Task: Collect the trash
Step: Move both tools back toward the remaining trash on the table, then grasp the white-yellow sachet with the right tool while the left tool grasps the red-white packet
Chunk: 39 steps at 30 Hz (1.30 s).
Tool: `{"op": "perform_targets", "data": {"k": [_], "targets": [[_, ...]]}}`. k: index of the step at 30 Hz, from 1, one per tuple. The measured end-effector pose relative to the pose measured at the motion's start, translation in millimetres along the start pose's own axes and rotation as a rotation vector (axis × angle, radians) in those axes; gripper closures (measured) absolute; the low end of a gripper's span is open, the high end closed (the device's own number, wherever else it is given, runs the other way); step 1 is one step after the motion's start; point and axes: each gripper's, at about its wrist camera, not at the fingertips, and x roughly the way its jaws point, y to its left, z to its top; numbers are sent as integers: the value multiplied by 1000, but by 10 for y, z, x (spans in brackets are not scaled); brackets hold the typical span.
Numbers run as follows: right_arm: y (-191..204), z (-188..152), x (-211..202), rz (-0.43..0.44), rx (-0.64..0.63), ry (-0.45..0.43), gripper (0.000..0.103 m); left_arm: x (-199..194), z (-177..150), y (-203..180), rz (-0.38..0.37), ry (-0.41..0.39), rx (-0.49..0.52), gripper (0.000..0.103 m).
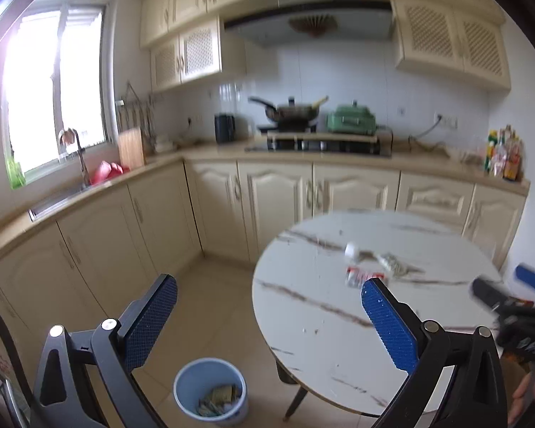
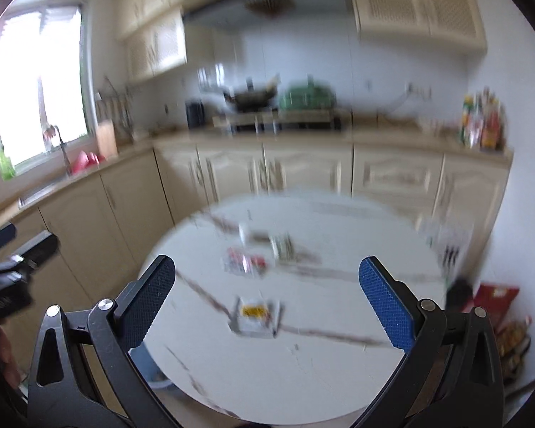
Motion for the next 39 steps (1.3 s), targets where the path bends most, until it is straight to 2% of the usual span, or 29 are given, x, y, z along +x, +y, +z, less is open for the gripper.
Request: {"op": "perform_targets", "data": {"k": [6, 12, 17, 20, 21, 22, 23, 24, 28, 29, 30, 33, 35, 37, 39], "targets": [[-7, -398, 995, 20, -10, 283, 0, 467, 245, 15, 8, 93, 1, 1], [99, -553, 1551, 18, -55, 407, 0, 907, 450, 83, 16, 141, -2, 1], [81, -565, 1680, -15, -95, 428, 2, 1212, 533, 105, 9, 164, -10, 1], [63, -537, 1678, -8, -125, 425, 9, 1339, 557, 71, -3, 177, -9, 1], [41, -530, 1667, -2, -131, 427, 15, 1398, 592, 34, -9, 182, -6, 1], [29, -516, 1659, 2, -138, 429, 23, 1421, 583, 24, -11, 184, -5, 1], [11, -501, 1657, 11, -142, 426, 37, 1460, 588, 2, -16, 188, -2, 1], [-23, -491, 1632, 20, -148, 417, 45, 1497, 614, -33, -21, 191, 1, 1], [-103, -429, 1664, 57, -172, 419, 59, 1576, 628, -114, -48, 205, 12, 1], [-117, -417, 1681, 63, -176, 418, 70, 1606, 642, -140, -56, 209, 16, 1], [-154, -402, 1683, 80, -178, 415, 75, 1660, 668, -187, -68, 215, 21, 1], [-245, -386, 1701, 107, -174, 411, 78, 1729, 651, -259, -94, 238, 29, 1], [-291, -381, 1717, 113, -175, 406, 94, 1824, 667, -325, -122, 258, 27, 1], [-383, -360, 1739, 147, -148, 407, 95, 1973, 716, -416, -152, 289, 25, 1], [-450, -333, 1743, 146, -138, 394, 95, 2162, 775, -545, -177, 325, 28, 1]]}}
